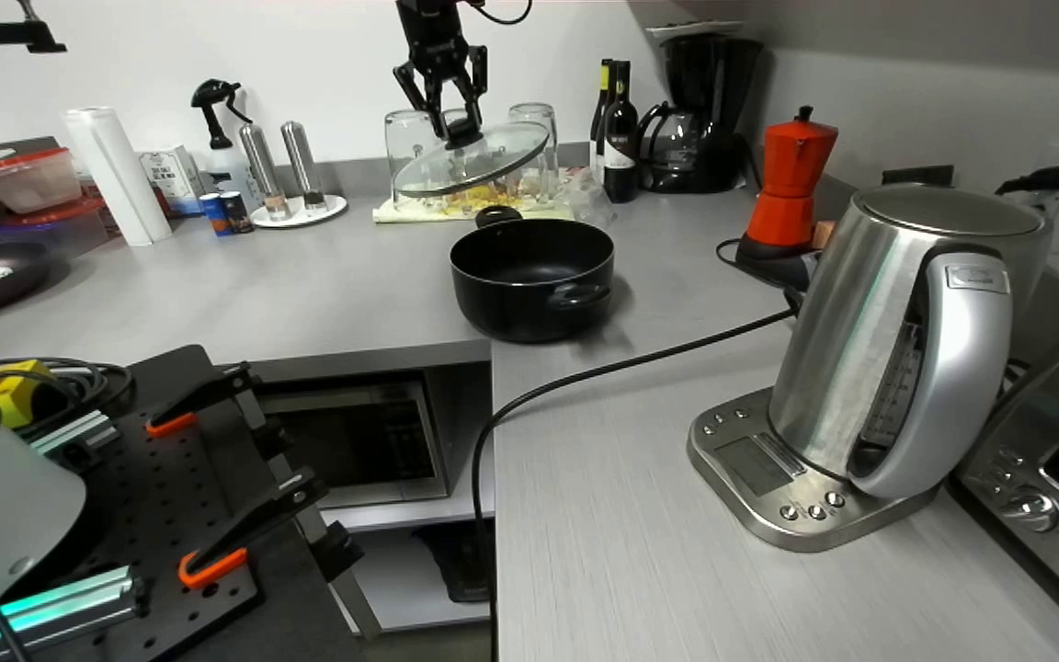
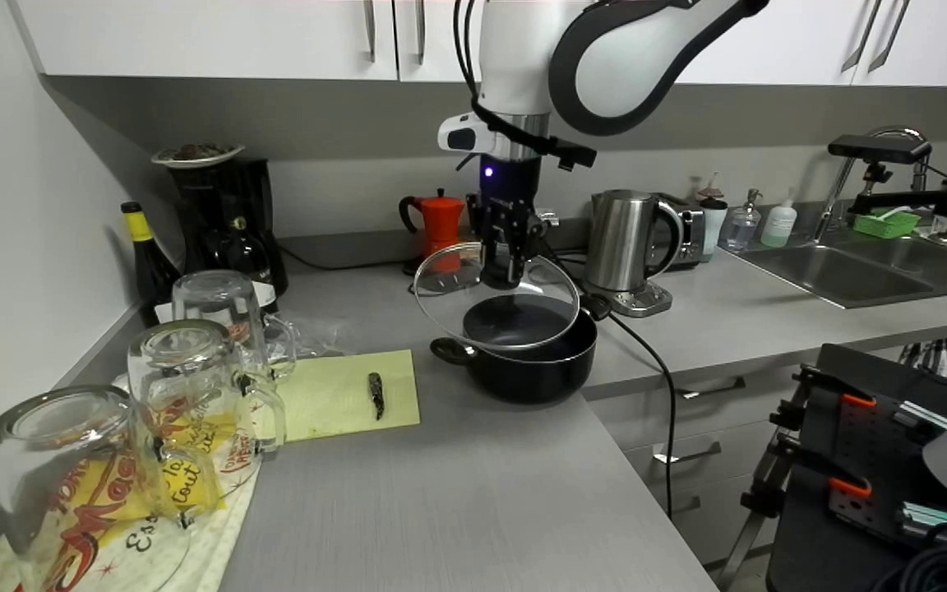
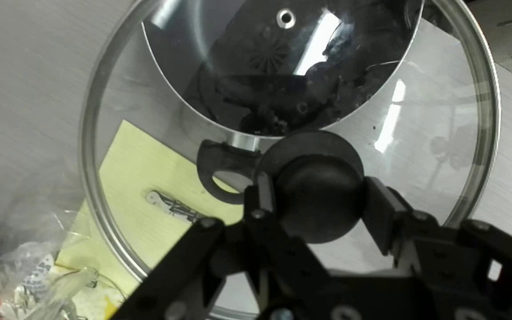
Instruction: Put the lid on the pan
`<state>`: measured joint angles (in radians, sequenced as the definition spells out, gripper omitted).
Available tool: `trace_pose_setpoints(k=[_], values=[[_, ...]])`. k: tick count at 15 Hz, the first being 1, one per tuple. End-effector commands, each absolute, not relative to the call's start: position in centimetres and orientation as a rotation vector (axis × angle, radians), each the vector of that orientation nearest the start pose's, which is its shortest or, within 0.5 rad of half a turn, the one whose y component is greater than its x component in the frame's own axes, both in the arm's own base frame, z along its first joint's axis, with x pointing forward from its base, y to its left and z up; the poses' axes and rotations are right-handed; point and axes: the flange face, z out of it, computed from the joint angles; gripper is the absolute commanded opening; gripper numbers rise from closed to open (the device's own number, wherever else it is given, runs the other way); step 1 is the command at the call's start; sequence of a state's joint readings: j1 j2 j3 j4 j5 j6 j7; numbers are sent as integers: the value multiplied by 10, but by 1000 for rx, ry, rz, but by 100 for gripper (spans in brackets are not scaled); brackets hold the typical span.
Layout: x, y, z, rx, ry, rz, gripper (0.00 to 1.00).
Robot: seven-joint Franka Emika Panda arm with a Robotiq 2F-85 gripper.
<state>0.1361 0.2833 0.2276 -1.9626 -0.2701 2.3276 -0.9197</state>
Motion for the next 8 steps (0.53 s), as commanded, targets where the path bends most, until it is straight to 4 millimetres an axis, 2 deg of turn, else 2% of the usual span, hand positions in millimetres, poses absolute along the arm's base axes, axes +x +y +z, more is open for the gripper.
trace_pose_setpoints(k=[1,8], values=[[596,181,369,-2530,-2083,-94,26],[616,131,372,-2613,-1871,-91,26]])
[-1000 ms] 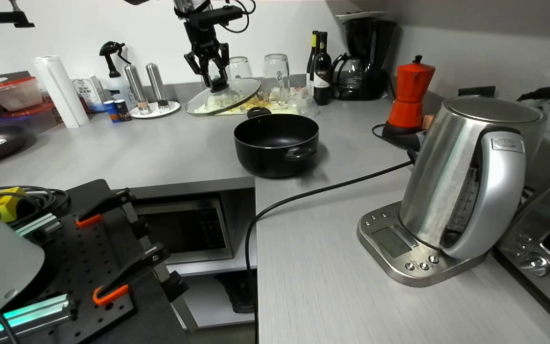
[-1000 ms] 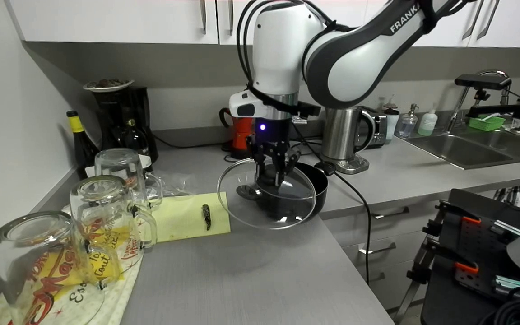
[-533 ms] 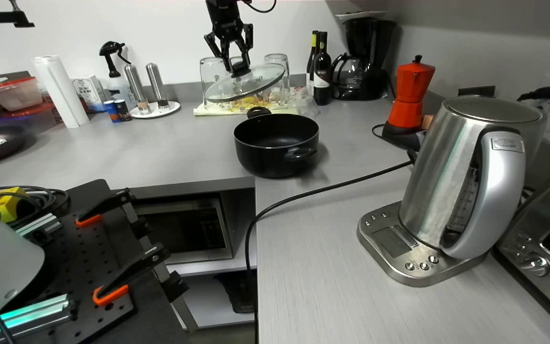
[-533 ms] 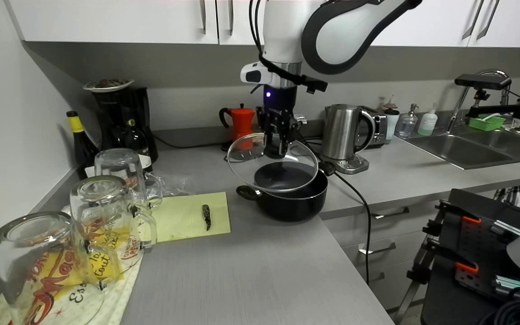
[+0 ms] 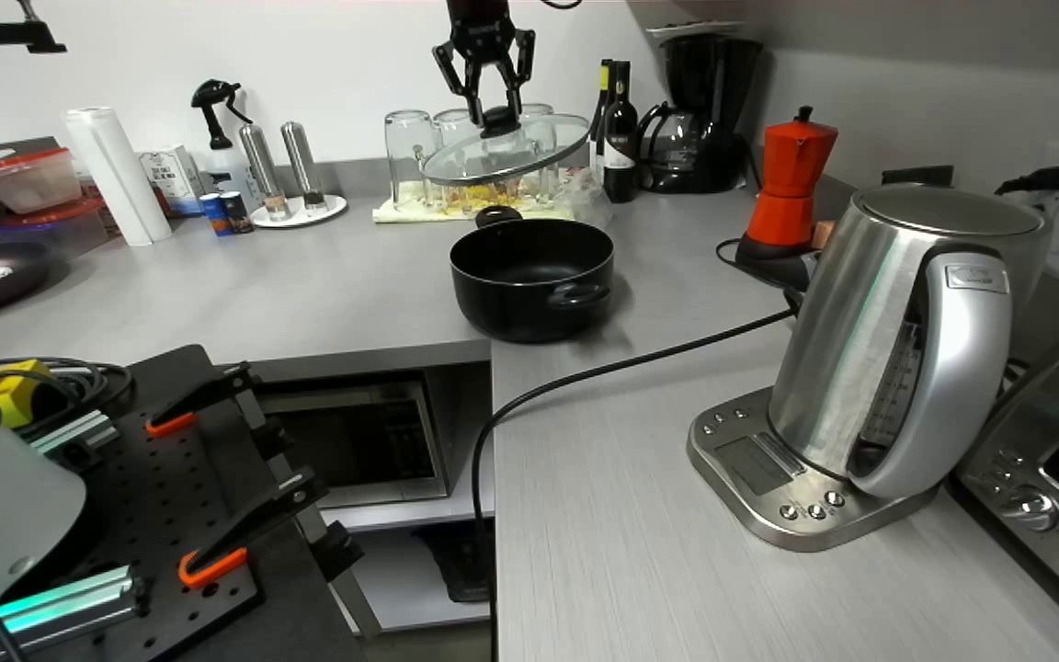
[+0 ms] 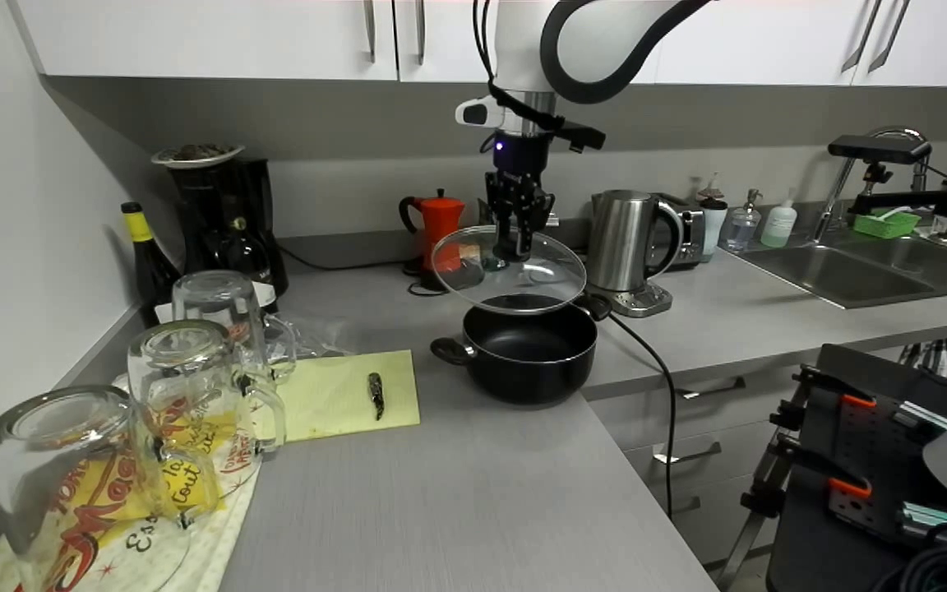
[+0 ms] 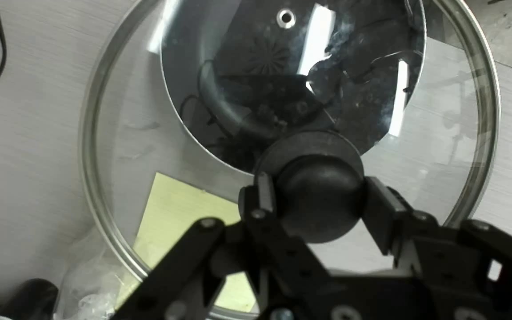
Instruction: Put the lid on the pan
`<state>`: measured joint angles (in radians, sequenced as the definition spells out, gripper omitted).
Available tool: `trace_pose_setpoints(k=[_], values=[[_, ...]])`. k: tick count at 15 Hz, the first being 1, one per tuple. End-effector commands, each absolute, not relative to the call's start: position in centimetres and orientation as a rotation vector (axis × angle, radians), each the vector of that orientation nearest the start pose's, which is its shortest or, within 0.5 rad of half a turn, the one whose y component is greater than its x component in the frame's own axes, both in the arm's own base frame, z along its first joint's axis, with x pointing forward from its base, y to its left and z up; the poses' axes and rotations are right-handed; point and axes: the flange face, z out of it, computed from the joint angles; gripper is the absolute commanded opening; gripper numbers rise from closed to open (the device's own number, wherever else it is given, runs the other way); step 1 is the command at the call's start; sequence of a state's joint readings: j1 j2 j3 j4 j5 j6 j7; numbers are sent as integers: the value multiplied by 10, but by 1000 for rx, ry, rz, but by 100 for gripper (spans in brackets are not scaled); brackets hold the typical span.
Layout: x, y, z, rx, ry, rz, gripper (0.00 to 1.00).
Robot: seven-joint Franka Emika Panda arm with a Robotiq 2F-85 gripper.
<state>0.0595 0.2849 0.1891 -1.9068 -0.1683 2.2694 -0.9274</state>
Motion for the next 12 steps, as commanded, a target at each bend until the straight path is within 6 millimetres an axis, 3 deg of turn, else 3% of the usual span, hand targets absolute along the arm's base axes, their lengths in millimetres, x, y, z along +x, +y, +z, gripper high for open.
trace_pose_setpoints(k=[1,6,12], values=[[618,124,370,-2621,-1842,-88,26],[625,103,350,-2653,-1742,-58,26],[634,93,315,-2661,-1696,6,26]])
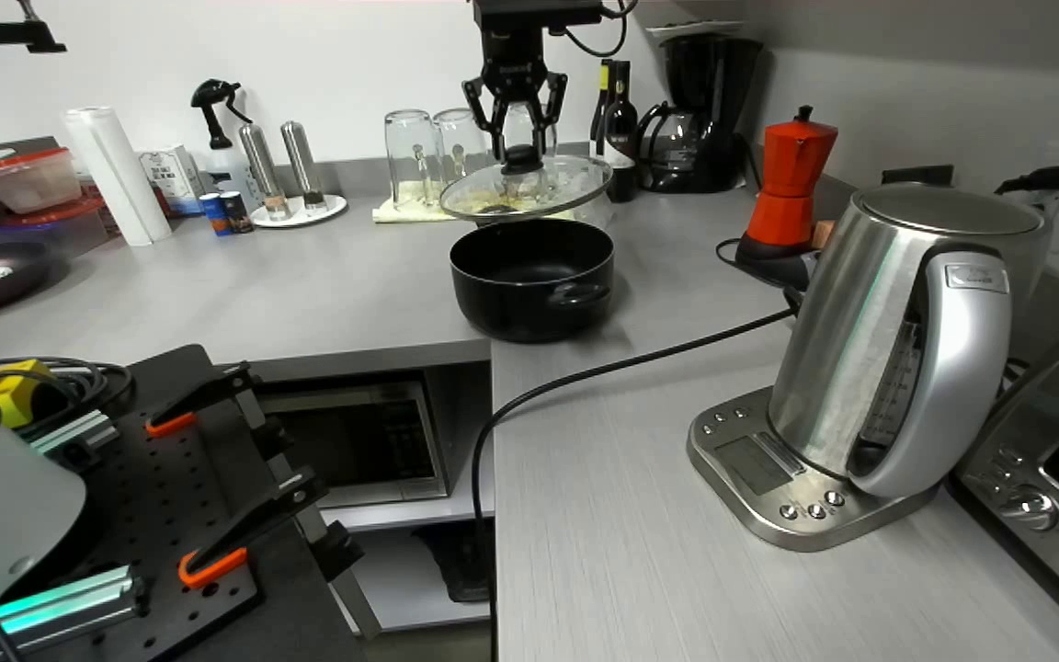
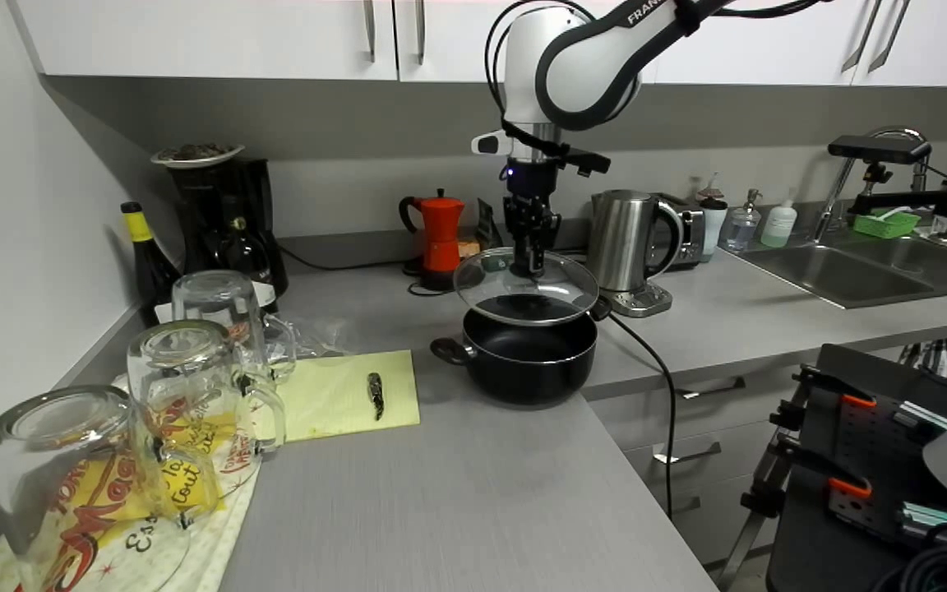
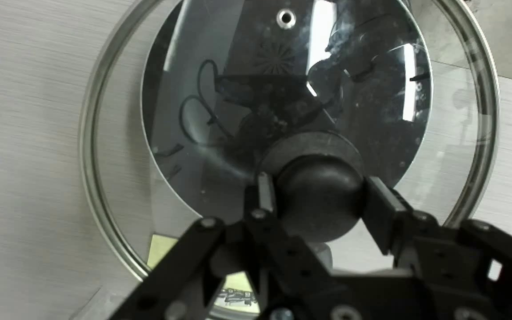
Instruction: Put the lid on the pan
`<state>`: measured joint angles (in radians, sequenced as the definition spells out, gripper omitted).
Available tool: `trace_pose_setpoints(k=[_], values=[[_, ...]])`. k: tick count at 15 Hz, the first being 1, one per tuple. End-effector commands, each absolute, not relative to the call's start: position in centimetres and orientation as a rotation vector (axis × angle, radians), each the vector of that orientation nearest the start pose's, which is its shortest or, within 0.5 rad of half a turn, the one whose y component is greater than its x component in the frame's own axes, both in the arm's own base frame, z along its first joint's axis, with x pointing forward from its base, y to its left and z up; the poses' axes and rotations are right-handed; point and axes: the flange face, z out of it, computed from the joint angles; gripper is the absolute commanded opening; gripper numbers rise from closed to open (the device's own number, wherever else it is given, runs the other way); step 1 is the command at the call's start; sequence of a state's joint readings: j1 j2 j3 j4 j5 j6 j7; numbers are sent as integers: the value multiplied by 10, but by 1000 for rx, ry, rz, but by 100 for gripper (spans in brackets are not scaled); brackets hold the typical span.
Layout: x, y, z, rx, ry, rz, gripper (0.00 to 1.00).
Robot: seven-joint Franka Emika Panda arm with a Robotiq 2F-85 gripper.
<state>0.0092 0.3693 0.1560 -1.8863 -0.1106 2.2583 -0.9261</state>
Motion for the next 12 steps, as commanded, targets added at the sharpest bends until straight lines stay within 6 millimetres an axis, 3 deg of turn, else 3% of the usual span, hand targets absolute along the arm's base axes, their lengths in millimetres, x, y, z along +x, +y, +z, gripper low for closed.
trace_pose_setpoints(k=[1,12], values=[[636,91,310,-2661,-1693,12,26],[663,74,267,-2680,-1636,42,26]])
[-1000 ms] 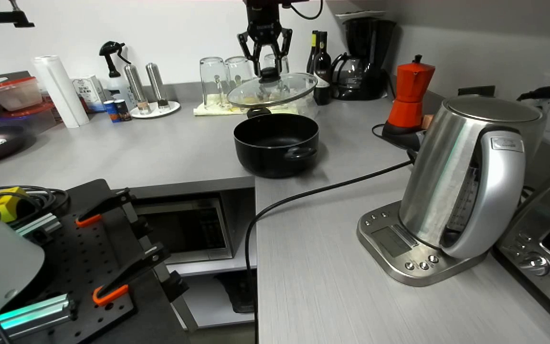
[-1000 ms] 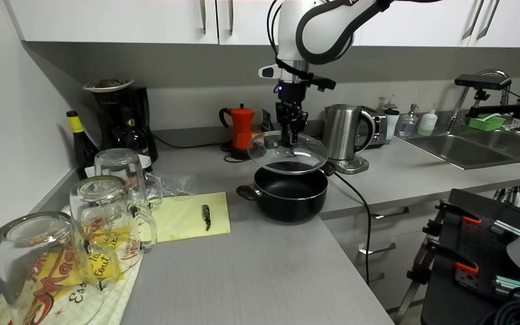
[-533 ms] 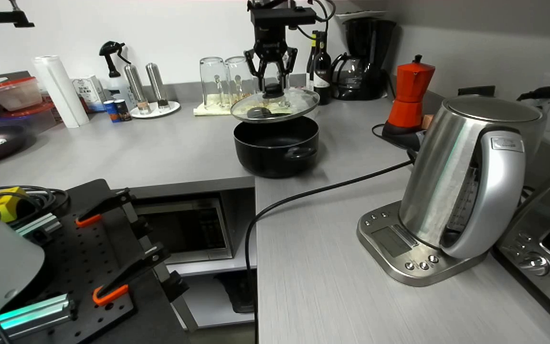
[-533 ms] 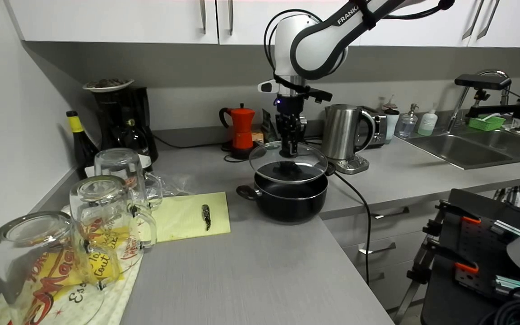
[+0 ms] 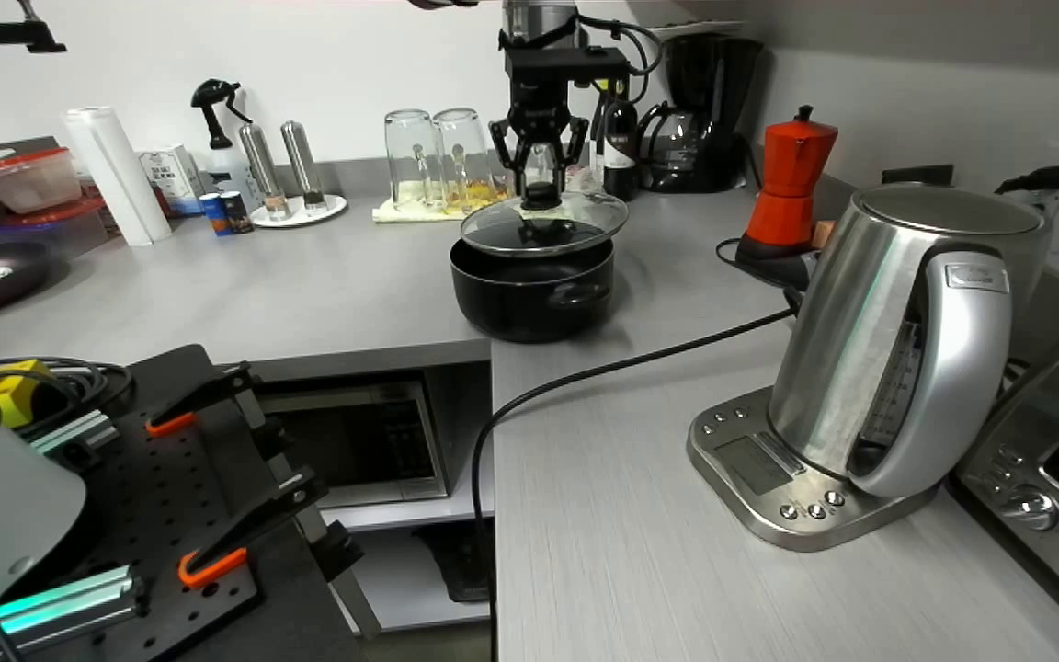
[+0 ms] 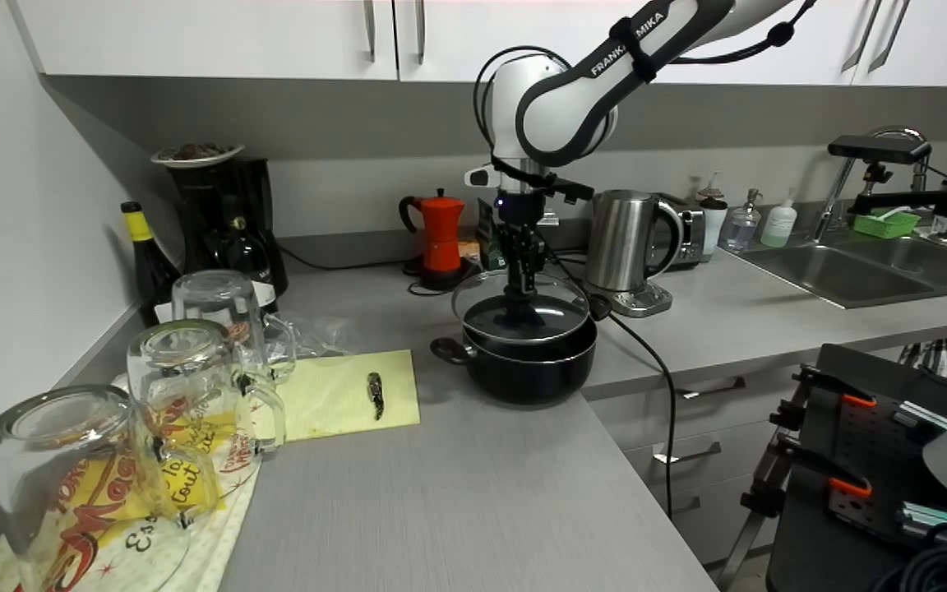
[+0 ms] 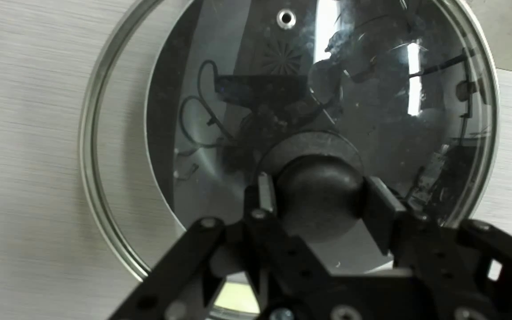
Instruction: Put the lid on the pan
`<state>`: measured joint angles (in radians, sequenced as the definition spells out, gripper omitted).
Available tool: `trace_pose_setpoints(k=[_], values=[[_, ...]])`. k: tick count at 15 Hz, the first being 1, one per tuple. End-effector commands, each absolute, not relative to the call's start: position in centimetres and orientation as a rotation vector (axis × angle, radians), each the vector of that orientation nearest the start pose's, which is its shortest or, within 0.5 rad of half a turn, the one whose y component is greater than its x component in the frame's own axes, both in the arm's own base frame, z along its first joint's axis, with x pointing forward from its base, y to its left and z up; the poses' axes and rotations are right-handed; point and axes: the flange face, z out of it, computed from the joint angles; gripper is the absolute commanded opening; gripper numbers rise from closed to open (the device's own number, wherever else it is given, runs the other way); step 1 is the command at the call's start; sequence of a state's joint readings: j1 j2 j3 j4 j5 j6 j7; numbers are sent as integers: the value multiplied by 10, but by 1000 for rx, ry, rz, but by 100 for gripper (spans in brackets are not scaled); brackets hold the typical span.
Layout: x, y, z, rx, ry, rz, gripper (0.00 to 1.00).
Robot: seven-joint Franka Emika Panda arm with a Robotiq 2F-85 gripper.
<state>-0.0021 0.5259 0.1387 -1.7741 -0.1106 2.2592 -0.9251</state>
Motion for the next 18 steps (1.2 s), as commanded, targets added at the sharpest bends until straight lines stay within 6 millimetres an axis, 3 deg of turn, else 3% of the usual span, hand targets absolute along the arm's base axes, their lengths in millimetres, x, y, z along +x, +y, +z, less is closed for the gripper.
trace_pose_setpoints(k=[1,13,18], values=[[664,72,264,-2682,-1628,44,26],[646,89,261,-2632,-1687,26,26],[644,80,253,-2634,-1652,40,26]])
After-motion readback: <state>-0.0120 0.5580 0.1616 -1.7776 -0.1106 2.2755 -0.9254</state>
